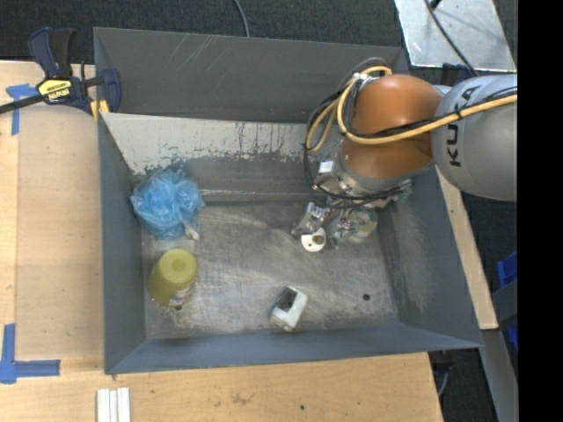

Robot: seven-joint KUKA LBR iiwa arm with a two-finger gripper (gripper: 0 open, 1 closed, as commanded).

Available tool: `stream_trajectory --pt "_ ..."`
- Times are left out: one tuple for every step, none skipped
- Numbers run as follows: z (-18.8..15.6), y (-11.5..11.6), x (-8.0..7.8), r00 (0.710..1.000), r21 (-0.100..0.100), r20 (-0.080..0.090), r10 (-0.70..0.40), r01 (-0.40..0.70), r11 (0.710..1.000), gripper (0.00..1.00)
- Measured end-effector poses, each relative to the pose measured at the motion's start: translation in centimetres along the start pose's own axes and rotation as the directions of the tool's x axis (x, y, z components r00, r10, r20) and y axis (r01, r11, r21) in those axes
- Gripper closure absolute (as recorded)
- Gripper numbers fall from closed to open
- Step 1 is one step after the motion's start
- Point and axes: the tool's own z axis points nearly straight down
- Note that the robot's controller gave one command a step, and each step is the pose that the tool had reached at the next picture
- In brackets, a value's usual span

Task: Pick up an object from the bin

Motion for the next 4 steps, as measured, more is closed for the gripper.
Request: stream_trajectory --pt "0.0 0.0 0.0 1.000 -0.001 0.000 0.001 -0.001 1.000 1.00" --pt "-10.8 0.0 -0.6 0.999 -0.005 0.002 -0.046 0.046 0.999 1.00" --pt "-10.8 0.0 -0.5 0.999 -0.006 0.001 -0.046 0.046 0.999 1.00" --pt "-10.8 0.1 -0.5 0.999 -0.007 0.000 -0.046 0.046 0.999 1.00"
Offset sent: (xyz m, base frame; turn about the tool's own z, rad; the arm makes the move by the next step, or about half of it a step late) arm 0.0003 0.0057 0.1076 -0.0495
